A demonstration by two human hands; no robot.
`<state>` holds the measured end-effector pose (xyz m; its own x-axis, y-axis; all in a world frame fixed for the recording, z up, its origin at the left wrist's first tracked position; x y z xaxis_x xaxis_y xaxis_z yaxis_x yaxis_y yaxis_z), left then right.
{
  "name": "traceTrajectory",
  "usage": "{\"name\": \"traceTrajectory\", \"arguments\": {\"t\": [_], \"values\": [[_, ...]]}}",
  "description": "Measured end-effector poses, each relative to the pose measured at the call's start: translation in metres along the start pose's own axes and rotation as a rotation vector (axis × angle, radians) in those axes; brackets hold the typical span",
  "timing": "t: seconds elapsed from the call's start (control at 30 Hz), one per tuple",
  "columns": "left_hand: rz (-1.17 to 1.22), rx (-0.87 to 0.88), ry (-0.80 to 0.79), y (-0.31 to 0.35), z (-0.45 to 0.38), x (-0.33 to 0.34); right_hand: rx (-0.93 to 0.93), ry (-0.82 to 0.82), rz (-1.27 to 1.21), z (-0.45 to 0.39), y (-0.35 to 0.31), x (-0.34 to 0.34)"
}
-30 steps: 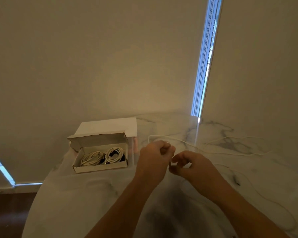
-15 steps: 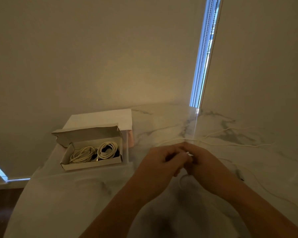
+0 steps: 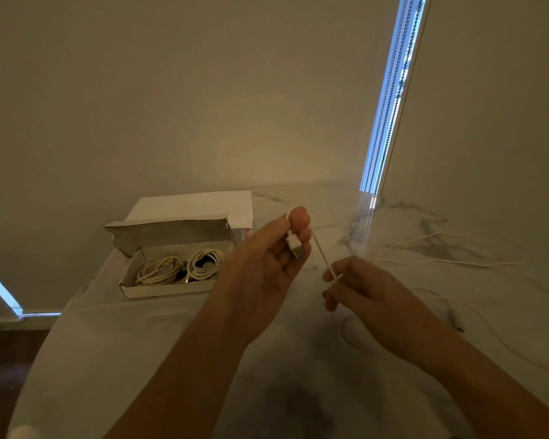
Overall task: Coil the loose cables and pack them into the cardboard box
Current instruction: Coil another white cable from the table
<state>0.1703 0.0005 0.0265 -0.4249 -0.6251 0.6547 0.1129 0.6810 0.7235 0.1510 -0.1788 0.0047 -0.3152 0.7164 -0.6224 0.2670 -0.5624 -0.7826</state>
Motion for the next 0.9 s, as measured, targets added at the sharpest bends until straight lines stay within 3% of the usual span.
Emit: {"name": "traceTrajectory", "arguments": {"t": [0.2,0.43,0.53,0.7,0.83,0.9], "values": [[-0.019,0.115,0.127,0.001,-0.004,-0.005,-0.086,0.097,0.143,0.009,-0.017,0.011],[-0.123,0.228,0.254,0.0,-0.005,-0.006,-0.168,0.054,0.393,0.018,-0.027,0.008],[-0.34,0.247,0.29,0.001,-0.005,-0.008,-0.221,0.05,0.427,0.023,-0.03,0.006],[-1.111,0.109,0.22,-0.011,-0.003,-0.008,-0.284,0.124,0.467,0.026,-0.037,0.005],[-1.289,-0.036,0.045,-0.023,0.001,0.002,-0.292,0.307,0.464,0.025,-0.034,-0.008],[-1.245,-0.1,-0.029,-0.026,0.003,0.008,-0.281,0.392,0.428,0.024,-0.029,-0.015]]}}
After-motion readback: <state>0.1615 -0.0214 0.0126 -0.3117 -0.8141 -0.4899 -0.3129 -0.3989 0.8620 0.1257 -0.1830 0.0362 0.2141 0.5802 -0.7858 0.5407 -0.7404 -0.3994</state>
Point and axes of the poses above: each hand's wrist, its own z-axis away from the middle knuckle, its own x-axis out of the palm, y = z × x, the point moved 1 cm from there along -z, towards the middle knuckle, and after that the axes turned 13 degrees about -y, right-handed, at the moved point
